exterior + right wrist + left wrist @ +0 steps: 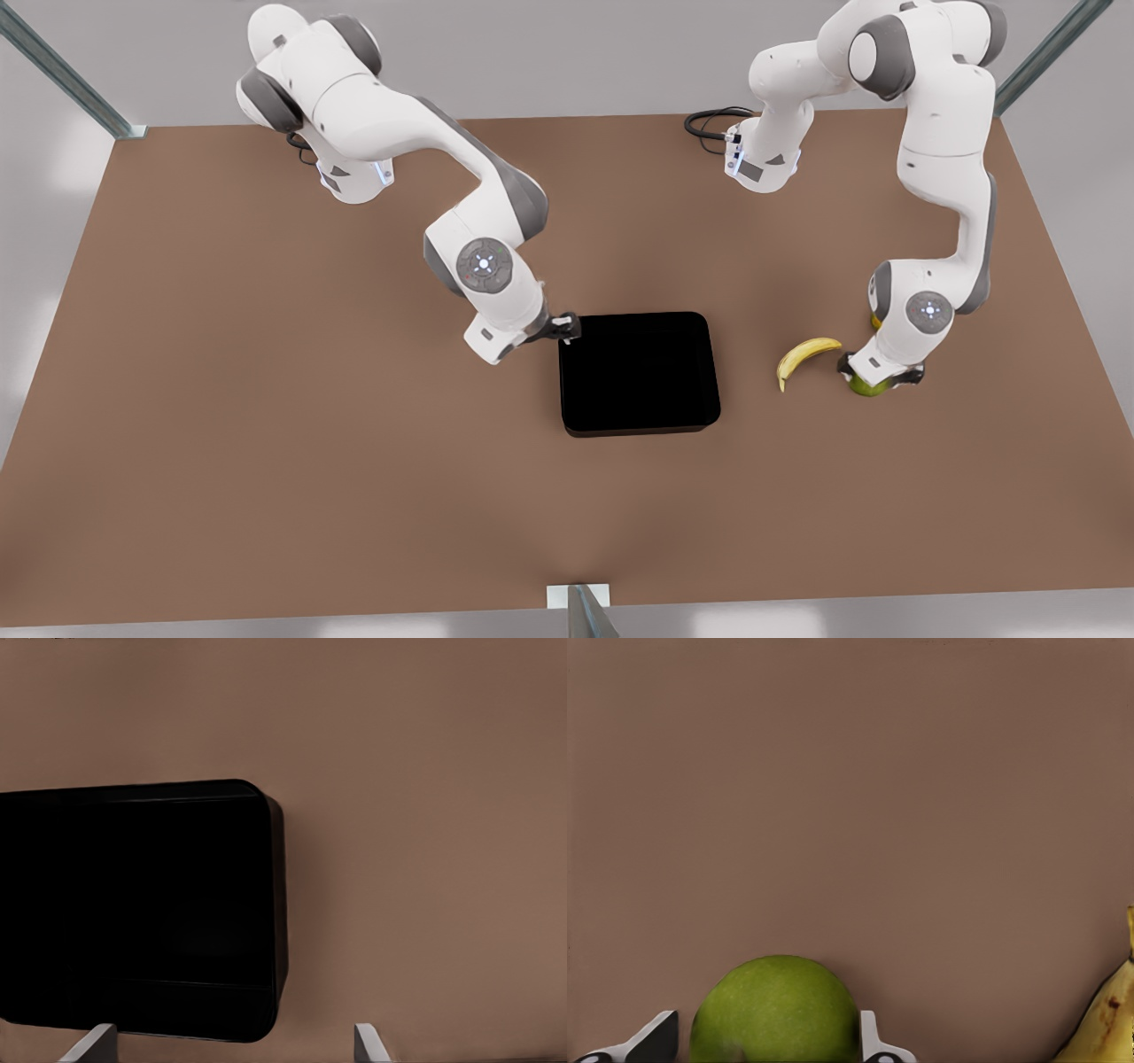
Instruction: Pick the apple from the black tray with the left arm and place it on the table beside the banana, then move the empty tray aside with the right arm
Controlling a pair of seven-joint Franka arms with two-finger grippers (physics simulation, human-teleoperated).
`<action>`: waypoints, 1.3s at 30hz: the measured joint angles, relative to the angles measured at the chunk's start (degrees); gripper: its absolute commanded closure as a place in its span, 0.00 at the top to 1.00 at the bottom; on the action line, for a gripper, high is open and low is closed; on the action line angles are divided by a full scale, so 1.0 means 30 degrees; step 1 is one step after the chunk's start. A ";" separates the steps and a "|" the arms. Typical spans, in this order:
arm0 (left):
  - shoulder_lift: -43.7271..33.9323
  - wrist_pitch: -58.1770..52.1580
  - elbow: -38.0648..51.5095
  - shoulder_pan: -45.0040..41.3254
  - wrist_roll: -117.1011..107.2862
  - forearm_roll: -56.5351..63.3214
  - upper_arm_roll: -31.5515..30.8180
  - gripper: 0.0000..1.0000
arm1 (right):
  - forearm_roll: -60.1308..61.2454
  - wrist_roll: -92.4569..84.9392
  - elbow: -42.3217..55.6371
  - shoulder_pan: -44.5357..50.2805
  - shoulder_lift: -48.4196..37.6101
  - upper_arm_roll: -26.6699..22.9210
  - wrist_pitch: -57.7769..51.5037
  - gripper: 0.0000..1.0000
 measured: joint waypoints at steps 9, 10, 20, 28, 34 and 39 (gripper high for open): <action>-0.5542 -1.2762 0.9639 -0.1147 -0.0518 -0.6662 -0.2345 1.00 | -0.3016 0.5036 -0.0196 0.0601 0.2667 0.0994 0.3101 1.00; -0.4792 -1.3512 1.0534 -0.1110 -0.0676 -0.6888 -0.2333 1.00 | -0.3273 0.5332 -0.0188 0.0529 0.2828 0.1000 0.3350 1.00; -0.2923 -1.7122 1.2098 -0.1523 -0.2326 -0.7184 -0.2295 1.00 | -0.4778 0.6721 -0.0274 0.0352 0.4558 0.1403 0.5790 1.00; -0.2643 -1.8068 1.2151 -0.1237 -0.3052 -0.7522 -0.2403 1.00 | -0.5615 0.6512 -0.2588 0.0080 0.4610 0.1589 0.7401 1.00; -0.2778 -1.8443 1.2161 -0.1316 -0.3467 -0.7567 -0.2449 1.00 | -0.5998 0.6315 -0.3065 0.0002 0.4770 0.1785 0.8579 0.90; -0.2698 -1.8569 1.2161 -0.1713 -0.3707 -0.7509 -0.2329 1.00 | -0.5986 0.6187 -0.3071 -0.0050 0.4767 0.2007 0.8976 0.60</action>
